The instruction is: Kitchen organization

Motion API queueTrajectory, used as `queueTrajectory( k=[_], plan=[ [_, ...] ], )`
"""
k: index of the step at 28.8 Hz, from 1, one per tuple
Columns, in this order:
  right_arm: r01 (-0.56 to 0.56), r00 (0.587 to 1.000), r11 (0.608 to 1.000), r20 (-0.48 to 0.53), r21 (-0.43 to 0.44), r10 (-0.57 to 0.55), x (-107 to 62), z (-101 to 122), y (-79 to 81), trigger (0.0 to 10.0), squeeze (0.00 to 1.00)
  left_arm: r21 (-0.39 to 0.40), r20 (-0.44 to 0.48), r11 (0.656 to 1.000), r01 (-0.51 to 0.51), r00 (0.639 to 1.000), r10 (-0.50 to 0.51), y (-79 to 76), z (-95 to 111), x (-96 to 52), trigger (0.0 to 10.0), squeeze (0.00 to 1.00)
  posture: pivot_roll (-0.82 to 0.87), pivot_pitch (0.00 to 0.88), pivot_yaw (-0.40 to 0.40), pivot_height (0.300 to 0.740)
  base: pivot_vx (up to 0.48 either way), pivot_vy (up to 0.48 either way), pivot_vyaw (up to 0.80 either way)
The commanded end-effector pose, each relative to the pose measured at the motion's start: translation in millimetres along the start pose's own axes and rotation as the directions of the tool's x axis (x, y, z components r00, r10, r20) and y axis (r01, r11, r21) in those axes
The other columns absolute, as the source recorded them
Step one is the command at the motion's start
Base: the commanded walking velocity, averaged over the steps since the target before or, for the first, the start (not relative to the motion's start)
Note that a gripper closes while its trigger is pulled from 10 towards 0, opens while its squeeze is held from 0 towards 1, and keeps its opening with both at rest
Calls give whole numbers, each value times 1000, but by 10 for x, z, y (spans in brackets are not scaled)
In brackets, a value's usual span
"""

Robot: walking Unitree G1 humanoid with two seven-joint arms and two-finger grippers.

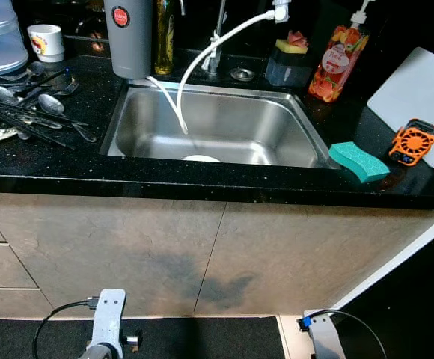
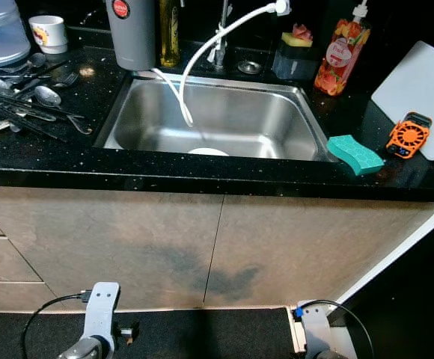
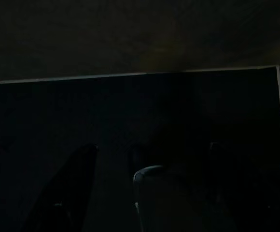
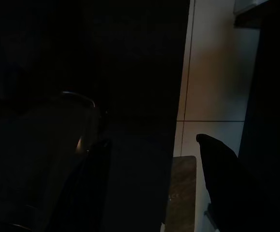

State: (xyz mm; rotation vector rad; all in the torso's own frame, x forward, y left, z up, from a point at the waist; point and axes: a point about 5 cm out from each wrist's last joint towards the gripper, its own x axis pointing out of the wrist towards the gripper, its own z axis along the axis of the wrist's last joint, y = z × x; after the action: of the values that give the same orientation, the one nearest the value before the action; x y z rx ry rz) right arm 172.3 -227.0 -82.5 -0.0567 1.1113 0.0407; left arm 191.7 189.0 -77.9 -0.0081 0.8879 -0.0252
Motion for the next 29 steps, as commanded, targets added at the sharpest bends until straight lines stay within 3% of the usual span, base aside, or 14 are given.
queueTrajectory(
  k=[1, 5, 22, 29],
  plan=[
    [3, 1000, 1000, -17, 29, -2, -3, -63, -2, 10000, 0, 15, -33, 1000, 15, 999, -15, -59, -84, -8, 10000, 0, 112, 0, -100, 740, 0, 0, 781],
    [-16, 1000, 1000, -27, -19, 15, 13, -61, 76, 10000, 0, 17, -39, 1000, 20, 999, -20, -70, -110, -13, 10000, 0, 113, 0, -96, 740, 0, 0, 777],
    [-19, 999, 1000, -29, -19, 18, 16, -31, 77, 10000, 0, 18, -22, 999, 28, 999, -27, -87, -46, 3, 10000, 0, 118, 0, -91, 740, 0, 0, 775],
    [29, 999, 999, -43, -28, -31, 13, -35, 39, 10000, 0, -7, -14, 999, 33, 999, -33, -93, -20, 10, 10000, 0, 121, 0, -93, 740, 0, 0, 0]
  ],
)
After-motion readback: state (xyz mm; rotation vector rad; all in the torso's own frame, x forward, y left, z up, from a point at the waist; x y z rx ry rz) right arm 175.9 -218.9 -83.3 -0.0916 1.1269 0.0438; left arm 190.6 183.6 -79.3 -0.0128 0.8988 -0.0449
